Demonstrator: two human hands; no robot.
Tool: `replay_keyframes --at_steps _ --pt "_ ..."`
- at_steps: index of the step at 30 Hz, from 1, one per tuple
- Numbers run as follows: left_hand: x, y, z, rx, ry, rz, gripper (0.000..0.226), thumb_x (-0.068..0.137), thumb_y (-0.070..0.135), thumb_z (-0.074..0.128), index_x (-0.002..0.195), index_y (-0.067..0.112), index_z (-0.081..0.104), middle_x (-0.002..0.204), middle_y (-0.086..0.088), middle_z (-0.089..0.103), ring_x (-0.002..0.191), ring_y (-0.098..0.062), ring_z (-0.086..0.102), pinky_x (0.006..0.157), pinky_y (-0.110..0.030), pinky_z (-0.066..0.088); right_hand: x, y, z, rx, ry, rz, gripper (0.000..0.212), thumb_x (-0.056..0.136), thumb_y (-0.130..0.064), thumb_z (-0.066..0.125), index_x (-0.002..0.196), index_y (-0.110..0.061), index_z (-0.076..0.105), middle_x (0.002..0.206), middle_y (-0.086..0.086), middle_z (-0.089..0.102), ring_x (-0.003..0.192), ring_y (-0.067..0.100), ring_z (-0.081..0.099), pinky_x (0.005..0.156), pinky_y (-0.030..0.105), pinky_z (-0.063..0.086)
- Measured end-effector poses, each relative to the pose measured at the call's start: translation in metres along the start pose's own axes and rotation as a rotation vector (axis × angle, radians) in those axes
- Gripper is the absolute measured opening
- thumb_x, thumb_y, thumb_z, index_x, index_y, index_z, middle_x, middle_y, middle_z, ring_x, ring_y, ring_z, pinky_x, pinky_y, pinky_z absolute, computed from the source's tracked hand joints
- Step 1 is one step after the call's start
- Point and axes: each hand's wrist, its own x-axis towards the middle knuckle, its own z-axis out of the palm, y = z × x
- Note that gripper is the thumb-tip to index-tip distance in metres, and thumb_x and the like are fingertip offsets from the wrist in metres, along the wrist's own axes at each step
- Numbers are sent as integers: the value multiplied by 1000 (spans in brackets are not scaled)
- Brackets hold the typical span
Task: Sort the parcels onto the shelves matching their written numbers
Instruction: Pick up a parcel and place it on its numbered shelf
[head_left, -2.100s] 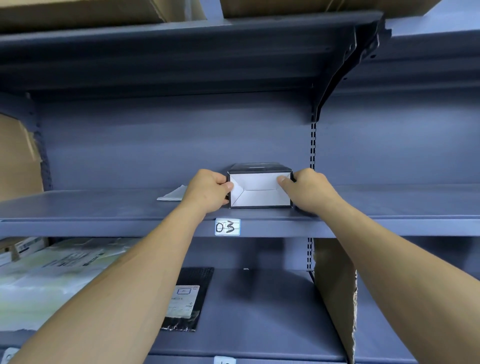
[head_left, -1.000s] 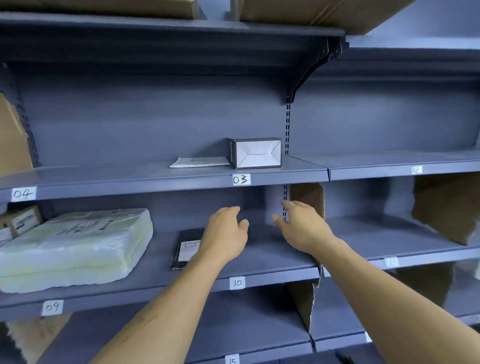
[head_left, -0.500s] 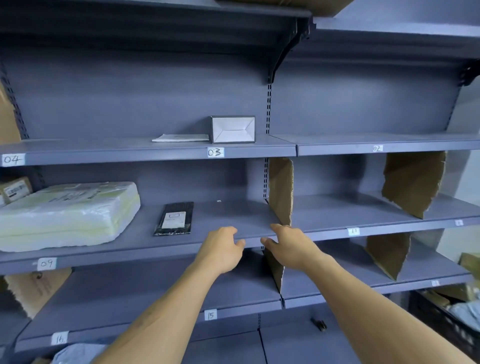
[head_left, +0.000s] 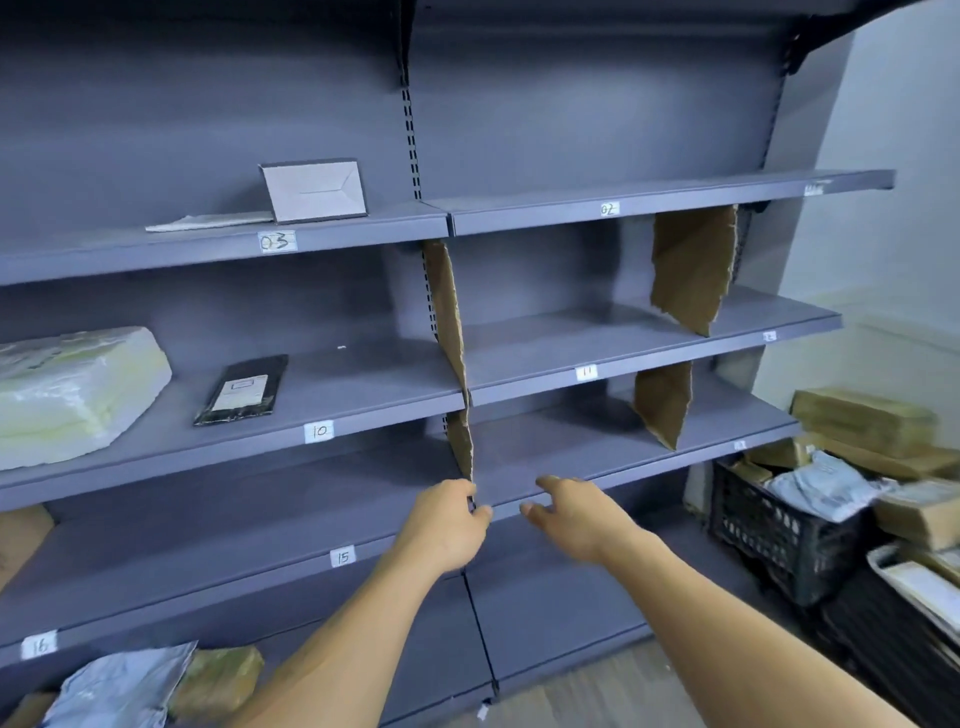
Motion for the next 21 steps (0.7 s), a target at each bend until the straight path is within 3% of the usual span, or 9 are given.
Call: replay_keyframes --at_steps 3,7,9,11,13,15,19,21 --pt "5 16 30 17 -68 16 43 98 41 52 137 23 56 134 -2 60 118 -24 56 99 -32 46 -10 35 0 1 14 59 43 103 -41 46 131 -10 53 131 14 57 114 31 57 89 37 50" --pt "11 44 64 55 -154 59 48 100 39 52 145 21 48 147 -4 50 131 -23 49 102 -29 40 -22 81 2 0 17 157 44 100 -49 46 124 -14 56 126 9 59 114 29 56 92 41 49" --pt "16 58 83 58 -204 88 26 101 36 52 124 27 59 141 -6 54 117 -23 54 101 -31 43 -27 103 2 10 18 215 46 100 -50 44 127 -14 55 129 8 59 116 28 56 94 43 49" --pt "25 71 102 52 -255 131 4 101 33 52 98 31 54 127 -9 59 99 -20 50 98 -34 46 -32 123 0 28 32 276 49 102 -48 44 135 -13 52 136 8 55 125 28 52 100 41 46" --pt "40 82 123 40 -292 191 24 101 35 52 122 25 59 139 -6 55 115 -21 54 101 -32 43 -35 144 -2 38 52 324 51 103 -46 44 141 -12 48 142 9 52 132 27 47 105 39 42" --pt "56 97 140 34 -318 239 47 100 37 52 144 19 49 147 -2 50 130 -20 49 106 -31 42 -34 165 -5 46 59 385 54 103 -46 44 145 -13 44 146 9 50 136 27 44 108 38 40" --pt "89 130 168 39 -409 338 51 102 38 50 149 19 43 151 -1 45 137 -19 44 109 -29 38 -24 208 -17 78 121 508 45 100 -50 46 126 -15 55 128 8 60 121 27 56 95 37 47" --pt "105 147 179 39 -437 385 52 102 38 49 149 19 42 154 1 42 140 -18 41 109 -29 37 -17 224 -26 92 154 559 50 101 -50 46 134 -14 53 134 7 59 124 26 55 97 37 46"
